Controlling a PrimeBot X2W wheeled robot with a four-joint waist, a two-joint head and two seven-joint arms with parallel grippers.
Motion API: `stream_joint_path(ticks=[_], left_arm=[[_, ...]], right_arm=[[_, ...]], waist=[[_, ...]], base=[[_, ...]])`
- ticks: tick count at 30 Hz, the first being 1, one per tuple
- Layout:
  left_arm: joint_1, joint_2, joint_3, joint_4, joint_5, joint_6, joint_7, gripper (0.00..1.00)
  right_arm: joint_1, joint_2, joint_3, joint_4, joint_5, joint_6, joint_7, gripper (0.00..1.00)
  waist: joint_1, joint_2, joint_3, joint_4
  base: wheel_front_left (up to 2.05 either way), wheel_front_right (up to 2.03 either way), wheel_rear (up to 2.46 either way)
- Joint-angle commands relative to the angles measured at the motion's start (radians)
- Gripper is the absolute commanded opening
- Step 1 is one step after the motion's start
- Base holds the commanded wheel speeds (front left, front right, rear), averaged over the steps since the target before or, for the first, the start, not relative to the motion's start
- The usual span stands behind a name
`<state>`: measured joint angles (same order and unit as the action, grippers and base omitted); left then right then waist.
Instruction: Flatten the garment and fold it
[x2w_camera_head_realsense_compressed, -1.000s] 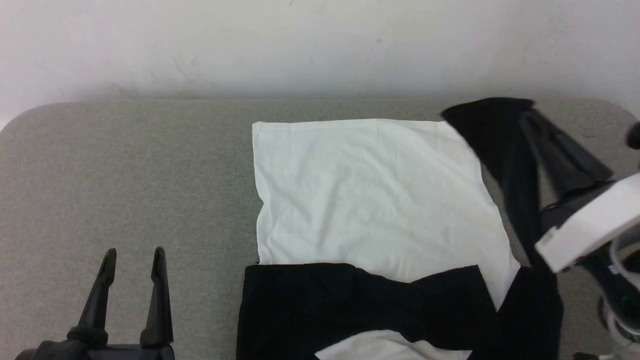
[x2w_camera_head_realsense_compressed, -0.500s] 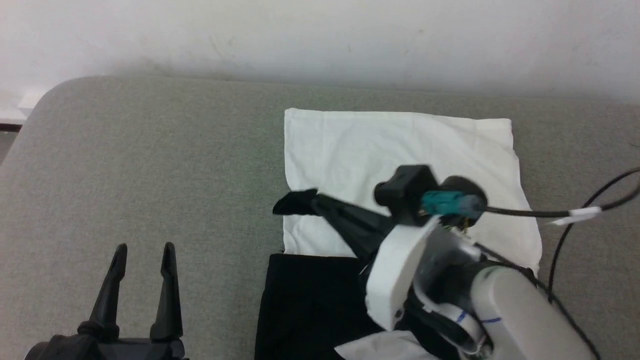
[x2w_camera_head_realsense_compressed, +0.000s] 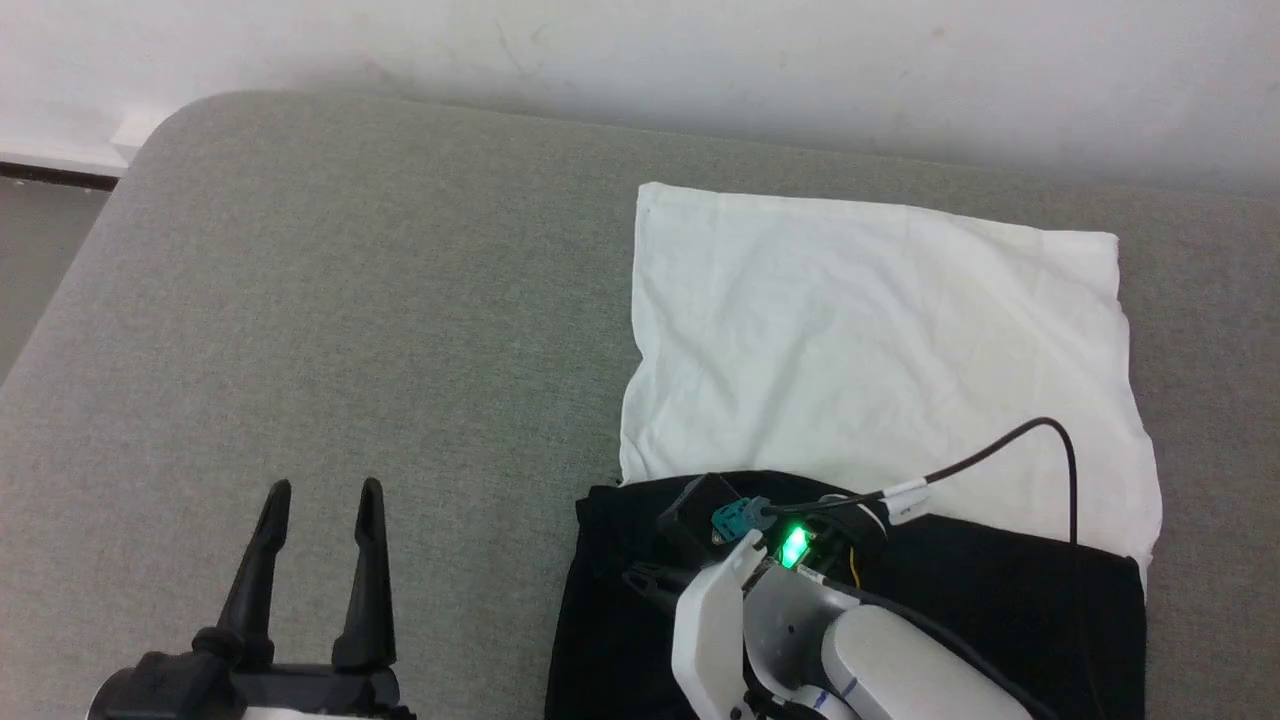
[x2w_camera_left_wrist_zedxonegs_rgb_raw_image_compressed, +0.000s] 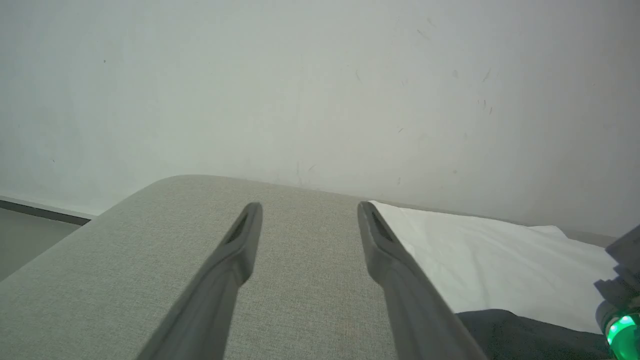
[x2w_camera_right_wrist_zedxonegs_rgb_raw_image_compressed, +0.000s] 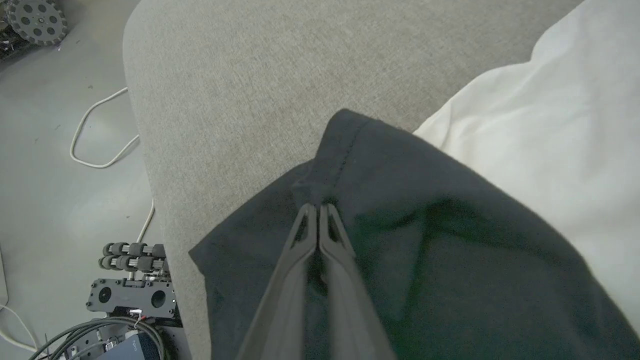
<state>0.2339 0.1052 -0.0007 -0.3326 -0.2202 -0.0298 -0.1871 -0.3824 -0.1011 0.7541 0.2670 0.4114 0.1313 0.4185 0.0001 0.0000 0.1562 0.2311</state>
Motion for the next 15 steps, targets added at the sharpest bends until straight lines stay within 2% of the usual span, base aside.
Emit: stream_joint_path(ticks=[1, 3, 4, 6, 7, 11, 15], left_arm=[[-0.022, -0.001, -0.007, 0.008, -0.001, 0.002, -0.007, 1.0], [-0.027, 0.0, -0.013, 0.014, 0.0, 0.001, -0.005, 1.0], [-0.029, 0.001, -0.015, 0.017, 0.001, 0.0, -0.004, 1.0], [-0.027, 0.003, -0.017, 0.021, 0.001, 0.001, -0.003, 1.0], [-0.025, 0.004, -0.018, 0.022, 0.001, 0.001, -0.002, 1.0], [-0.014, 0.009, -0.022, 0.019, 0.0, 0.0, 0.005, 1.0], [-0.003, 0.015, -0.02, 0.002, -0.003, 0.002, 0.01, 1.0]], right_arm=[[-0.013, 0.009, 0.003, 0.039, -0.012, -0.001, -0.016, 0.0], [-0.02, 0.017, 0.009, 0.086, -0.016, -0.001, -0.033, 0.0], [-0.024, 0.021, 0.013, 0.103, -0.015, -0.001, -0.041, 0.04], [-0.028, 0.029, 0.017, 0.124, 0.0, -0.001, -0.047, 0.56], [-0.029, 0.033, 0.014, 0.125, 0.015, -0.001, -0.048, 1.0], [-0.019, 0.041, -0.044, 0.062, 0.102, -0.001, -0.062, 1.0], [0.02, -0.002, -0.191, -0.075, 0.125, -0.001, -0.09, 1.0]], waist=[[-0.0001, 0.0, 0.0, 0.015], [-0.0001, 0.0, -0.005, 0.021], [-0.0001, 0.0, -0.009, 0.021], [-0.0001, 0.0, -0.019, 0.017], [-0.0001, 0.0, -0.025, 0.012], [-0.0001, 0.0, -0.045, -0.014], [-0.0001, 0.0, -0.059, -0.055]], base=[[0.0, 0.0, 0.0], [0.0, 0.0, 0.0], [0.0, 0.0, 0.0], [0.0, 0.0, 0.0], [0.0, 0.0, 0.0], [0.0, 0.0, 0.0], [0.0, 0.0, 0.0]])
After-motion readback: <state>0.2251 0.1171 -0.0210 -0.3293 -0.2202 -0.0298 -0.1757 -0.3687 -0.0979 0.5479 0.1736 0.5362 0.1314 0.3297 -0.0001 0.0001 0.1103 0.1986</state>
